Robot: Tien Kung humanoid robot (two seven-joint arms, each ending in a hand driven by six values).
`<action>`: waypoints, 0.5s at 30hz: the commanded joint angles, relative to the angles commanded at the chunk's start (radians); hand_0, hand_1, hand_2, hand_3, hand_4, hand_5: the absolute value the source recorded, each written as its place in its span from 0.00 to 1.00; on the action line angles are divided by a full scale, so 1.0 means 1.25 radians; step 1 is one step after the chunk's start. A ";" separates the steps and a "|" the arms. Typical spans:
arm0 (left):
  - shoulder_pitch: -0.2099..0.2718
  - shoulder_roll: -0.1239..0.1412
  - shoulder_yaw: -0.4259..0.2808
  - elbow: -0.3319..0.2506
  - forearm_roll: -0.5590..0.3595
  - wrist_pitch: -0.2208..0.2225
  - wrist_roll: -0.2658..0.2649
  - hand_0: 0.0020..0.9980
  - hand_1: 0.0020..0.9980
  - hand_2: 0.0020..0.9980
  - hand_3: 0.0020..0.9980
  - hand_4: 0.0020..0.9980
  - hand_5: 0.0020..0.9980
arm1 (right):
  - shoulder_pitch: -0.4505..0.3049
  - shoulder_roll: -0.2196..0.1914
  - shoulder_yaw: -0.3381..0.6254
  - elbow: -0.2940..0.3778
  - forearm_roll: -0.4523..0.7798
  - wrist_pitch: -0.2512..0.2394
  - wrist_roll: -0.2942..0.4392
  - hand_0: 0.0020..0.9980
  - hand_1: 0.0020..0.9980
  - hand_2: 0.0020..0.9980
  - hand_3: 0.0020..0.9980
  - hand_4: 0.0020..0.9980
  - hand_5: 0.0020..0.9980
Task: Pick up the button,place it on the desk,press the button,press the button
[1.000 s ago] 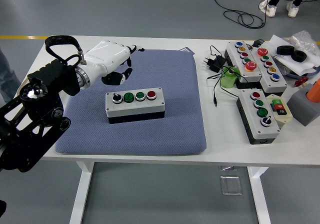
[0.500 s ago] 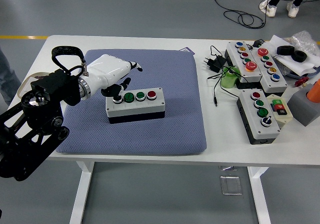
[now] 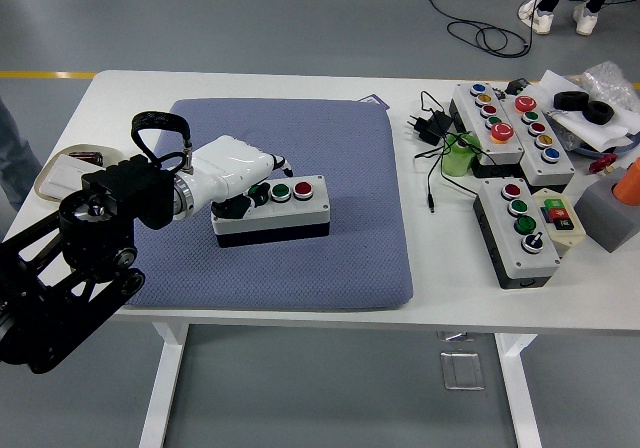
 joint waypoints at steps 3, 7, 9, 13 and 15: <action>0.003 -0.003 0.002 0.014 0.000 0.005 -0.005 0.03 0.00 0.00 0.83 0.20 0.00 | -0.001 -0.001 0.000 0.000 -0.003 0.001 0.000 0.67 0.65 0.71 0.60 0.40 0.24; 0.007 -0.005 0.001 0.021 0.000 0.010 -0.009 0.03 0.00 0.00 0.83 0.19 0.00 | -0.002 0.000 -0.002 0.000 0.002 0.000 0.000 0.67 0.65 0.71 0.60 0.39 0.24; 0.006 -0.006 0.003 0.026 0.000 0.010 -0.009 0.03 0.00 0.00 0.83 0.19 0.00 | -0.002 0.000 -0.002 0.000 0.001 0.000 0.000 0.67 0.65 0.71 0.60 0.39 0.24; 0.006 -0.008 0.003 0.033 0.000 0.009 -0.009 0.04 0.00 0.00 0.83 0.18 0.00 | -0.003 0.000 -0.001 0.000 -0.001 0.000 0.000 0.67 0.65 0.71 0.60 0.39 0.24; 0.006 -0.007 0.003 0.036 0.000 0.009 -0.009 0.04 0.00 0.00 0.83 0.18 0.00 | -0.004 -0.001 -0.002 0.000 0.000 0.000 0.000 0.67 0.65 0.71 0.60 0.39 0.24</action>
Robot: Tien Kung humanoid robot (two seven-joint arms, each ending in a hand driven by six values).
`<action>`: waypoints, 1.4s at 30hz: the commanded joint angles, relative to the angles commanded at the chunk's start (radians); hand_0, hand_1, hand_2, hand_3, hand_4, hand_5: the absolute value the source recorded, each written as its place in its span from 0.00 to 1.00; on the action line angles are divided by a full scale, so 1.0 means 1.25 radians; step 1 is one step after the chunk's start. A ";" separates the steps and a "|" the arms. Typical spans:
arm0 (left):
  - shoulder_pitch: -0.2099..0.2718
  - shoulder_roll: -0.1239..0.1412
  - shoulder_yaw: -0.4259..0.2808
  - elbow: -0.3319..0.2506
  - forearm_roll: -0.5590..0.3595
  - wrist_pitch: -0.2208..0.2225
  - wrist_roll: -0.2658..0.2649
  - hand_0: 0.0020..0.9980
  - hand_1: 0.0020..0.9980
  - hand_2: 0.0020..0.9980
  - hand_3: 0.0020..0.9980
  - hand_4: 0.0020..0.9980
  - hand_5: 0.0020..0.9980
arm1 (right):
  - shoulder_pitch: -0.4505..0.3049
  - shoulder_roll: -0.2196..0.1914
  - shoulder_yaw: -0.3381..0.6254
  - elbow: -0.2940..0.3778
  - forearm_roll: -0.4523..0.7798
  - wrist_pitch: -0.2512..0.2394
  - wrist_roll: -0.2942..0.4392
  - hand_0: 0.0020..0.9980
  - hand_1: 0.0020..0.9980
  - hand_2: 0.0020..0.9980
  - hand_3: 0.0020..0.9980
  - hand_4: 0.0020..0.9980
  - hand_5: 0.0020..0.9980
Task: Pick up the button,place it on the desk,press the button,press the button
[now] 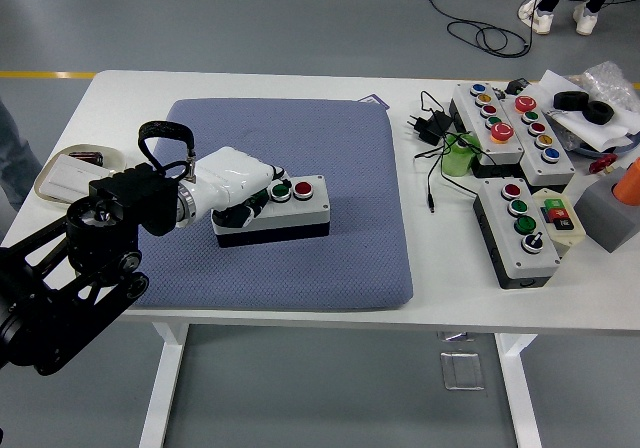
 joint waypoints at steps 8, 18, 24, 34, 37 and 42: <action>0.003 0.000 0.000 0.024 0.000 -0.004 -0.002 0.04 0.00 0.00 0.82 0.17 0.00 | -0.002 0.000 -0.001 0.000 0.000 0.000 0.000 0.67 0.65 0.71 0.60 0.39 0.24; 0.002 0.001 0.007 0.042 0.000 -0.017 -0.002 0.04 0.00 0.00 0.82 0.17 0.00 | 0.001 0.000 -0.002 0.000 0.002 0.000 0.000 0.67 0.65 0.71 0.60 0.39 0.24; 0.001 0.003 0.007 0.036 0.000 -0.015 -0.005 0.04 0.00 0.00 0.82 0.17 0.00 | 0.003 0.000 -0.002 0.000 0.002 0.000 0.000 0.67 0.65 0.71 0.60 0.39 0.24; -0.012 0.004 -0.013 0.004 0.000 0.071 0.003 0.04 0.00 0.00 0.81 0.17 0.00 | 0.005 0.000 -0.001 0.000 0.001 0.000 0.000 0.67 0.65 0.71 0.60 0.39 0.24; -0.021 -0.001 0.002 0.005 0.000 0.072 0.000 0.04 0.00 0.00 0.81 0.17 0.00 | 0.006 0.000 0.000 0.000 0.001 0.000 0.000 0.67 0.65 0.71 0.60 0.39 0.24; -0.039 -0.009 0.029 0.024 0.000 0.061 -0.003 0.04 0.00 0.00 0.81 0.16 0.00 | 0.007 0.000 -0.002 0.000 0.004 0.000 0.000 0.67 0.65 0.71 0.60 0.39 0.24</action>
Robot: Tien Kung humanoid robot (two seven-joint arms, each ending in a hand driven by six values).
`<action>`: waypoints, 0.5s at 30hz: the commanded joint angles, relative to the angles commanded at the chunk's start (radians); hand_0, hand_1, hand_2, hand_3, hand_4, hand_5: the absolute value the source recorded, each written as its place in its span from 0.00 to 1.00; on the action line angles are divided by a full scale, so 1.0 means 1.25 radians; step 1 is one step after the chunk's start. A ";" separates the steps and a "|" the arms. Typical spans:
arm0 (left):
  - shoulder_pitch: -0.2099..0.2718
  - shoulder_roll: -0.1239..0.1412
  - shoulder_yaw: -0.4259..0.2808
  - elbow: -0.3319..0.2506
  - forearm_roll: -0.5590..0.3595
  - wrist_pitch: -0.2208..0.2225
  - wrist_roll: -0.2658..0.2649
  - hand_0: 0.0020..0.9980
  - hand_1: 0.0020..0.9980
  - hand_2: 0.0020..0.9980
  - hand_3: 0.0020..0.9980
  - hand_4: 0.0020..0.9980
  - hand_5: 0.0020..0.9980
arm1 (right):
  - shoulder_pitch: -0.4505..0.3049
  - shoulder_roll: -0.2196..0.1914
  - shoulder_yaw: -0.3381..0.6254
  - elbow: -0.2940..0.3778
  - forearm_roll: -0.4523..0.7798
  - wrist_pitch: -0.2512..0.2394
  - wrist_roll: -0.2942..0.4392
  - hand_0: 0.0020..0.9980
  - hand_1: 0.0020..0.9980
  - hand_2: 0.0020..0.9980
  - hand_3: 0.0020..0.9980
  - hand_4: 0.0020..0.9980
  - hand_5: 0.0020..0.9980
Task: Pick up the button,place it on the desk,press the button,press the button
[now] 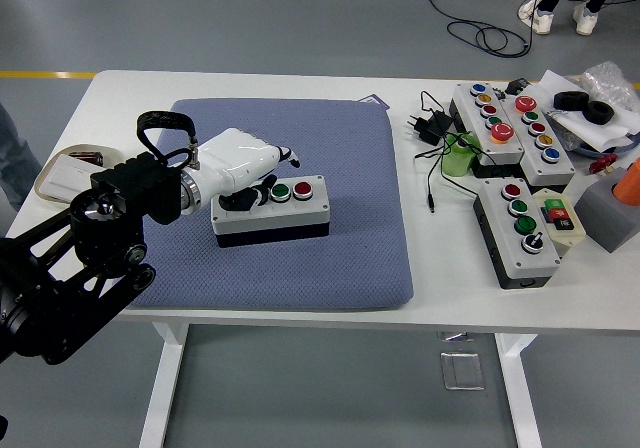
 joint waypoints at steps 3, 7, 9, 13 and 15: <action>-0.007 -0.002 0.010 0.006 0.000 -0.003 -0.001 0.04 0.00 0.00 0.81 0.16 0.00 | 0.001 0.000 0.000 0.000 -0.001 0.000 0.000 0.67 0.65 0.71 0.60 0.39 0.24; -0.012 -0.004 0.015 0.009 0.000 -0.009 -0.006 0.04 0.00 0.00 0.81 0.16 0.00 | 0.002 0.000 -0.001 0.000 -0.001 0.001 -0.001 0.67 0.65 0.71 0.60 0.39 0.24; -0.014 -0.003 0.020 0.008 0.000 -0.016 -0.009 0.04 0.00 0.00 0.81 0.17 0.00 | 0.002 -0.001 -0.002 0.000 0.000 0.001 -0.001 0.67 0.65 0.71 0.60 0.39 0.24; -0.013 -0.004 0.026 0.010 0.000 -0.021 -0.009 0.04 0.00 0.00 0.81 0.17 0.00 | 0.002 -0.001 -0.002 0.000 -0.001 0.001 -0.001 0.67 0.65 0.71 0.60 0.39 0.24; -0.011 -0.005 0.030 0.008 0.000 -0.020 -0.011 0.04 0.00 0.00 0.81 0.17 0.00 | 0.001 -0.001 -0.001 0.000 -0.002 0.001 -0.001 0.67 0.65 0.71 0.60 0.39 0.24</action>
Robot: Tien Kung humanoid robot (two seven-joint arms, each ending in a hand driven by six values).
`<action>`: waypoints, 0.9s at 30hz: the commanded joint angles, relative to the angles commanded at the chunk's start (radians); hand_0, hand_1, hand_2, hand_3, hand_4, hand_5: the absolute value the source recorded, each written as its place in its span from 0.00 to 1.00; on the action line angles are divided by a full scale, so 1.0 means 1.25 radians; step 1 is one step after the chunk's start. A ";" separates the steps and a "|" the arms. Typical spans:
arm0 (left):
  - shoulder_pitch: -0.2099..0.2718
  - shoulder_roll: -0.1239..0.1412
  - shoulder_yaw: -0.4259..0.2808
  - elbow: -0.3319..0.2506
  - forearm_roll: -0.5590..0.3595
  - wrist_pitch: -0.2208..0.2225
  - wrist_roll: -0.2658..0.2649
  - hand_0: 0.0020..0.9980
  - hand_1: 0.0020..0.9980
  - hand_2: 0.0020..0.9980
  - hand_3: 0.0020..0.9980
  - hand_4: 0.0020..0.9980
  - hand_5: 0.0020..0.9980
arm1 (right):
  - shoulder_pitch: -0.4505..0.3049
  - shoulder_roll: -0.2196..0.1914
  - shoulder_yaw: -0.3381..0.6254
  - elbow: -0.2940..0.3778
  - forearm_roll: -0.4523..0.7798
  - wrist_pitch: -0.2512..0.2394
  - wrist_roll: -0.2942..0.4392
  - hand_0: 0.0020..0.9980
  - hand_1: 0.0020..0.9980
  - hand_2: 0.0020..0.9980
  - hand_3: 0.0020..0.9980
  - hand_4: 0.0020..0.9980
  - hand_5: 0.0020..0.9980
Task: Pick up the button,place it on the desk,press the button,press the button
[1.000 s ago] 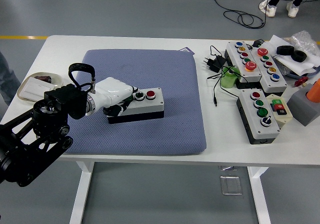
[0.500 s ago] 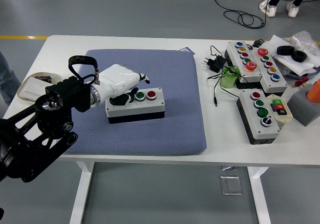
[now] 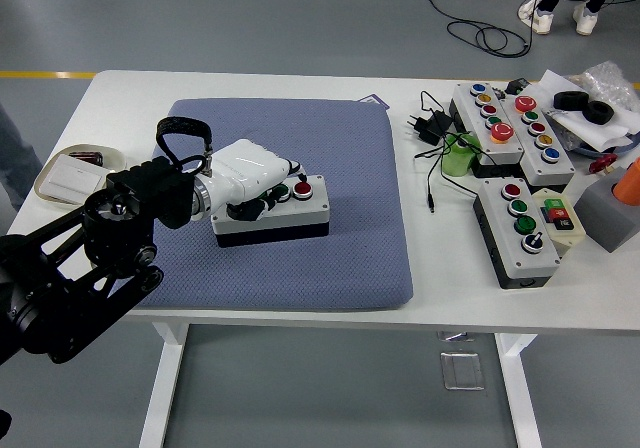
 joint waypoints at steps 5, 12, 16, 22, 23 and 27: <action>-0.001 -0.004 0.010 0.005 0.000 0.000 0.000 0.04 0.00 0.00 0.81 0.17 0.00 | -0.001 0.000 0.000 0.000 -0.002 0.001 0.000 0.67 0.65 0.71 0.60 0.39 0.24; -0.005 -0.012 0.013 0.026 0.000 0.002 0.000 0.04 0.00 0.00 0.81 0.17 0.00 | -0.002 0.000 -0.002 0.000 -0.001 0.001 0.000 0.67 0.65 0.71 0.60 0.39 0.24; -0.006 -0.018 0.013 0.039 0.000 0.003 -0.001 0.04 0.00 0.00 0.81 0.17 0.00 | -0.002 0.000 -0.003 0.000 -0.004 0.003 -0.001 0.67 0.65 0.71 0.60 0.39 0.24; -0.006 -0.021 0.015 0.052 0.000 -0.003 -0.001 0.04 0.00 0.00 0.81 0.17 0.00 | -0.005 0.000 -0.003 0.000 -0.005 0.002 -0.001 0.67 0.65 0.71 0.60 0.39 0.24; -0.005 -0.022 0.016 0.053 0.000 -0.003 -0.001 0.04 0.00 0.00 0.81 0.17 0.00 | -0.005 0.000 -0.003 0.000 -0.005 0.002 -0.001 0.67 0.65 0.71 0.60 0.39 0.24; -0.004 -0.021 0.019 0.060 0.000 -0.009 0.000 0.04 0.00 0.00 0.81 0.17 0.00 | -0.006 -0.001 -0.001 0.000 -0.007 0.003 -0.001 0.67 0.65 0.71 0.60 0.39 0.24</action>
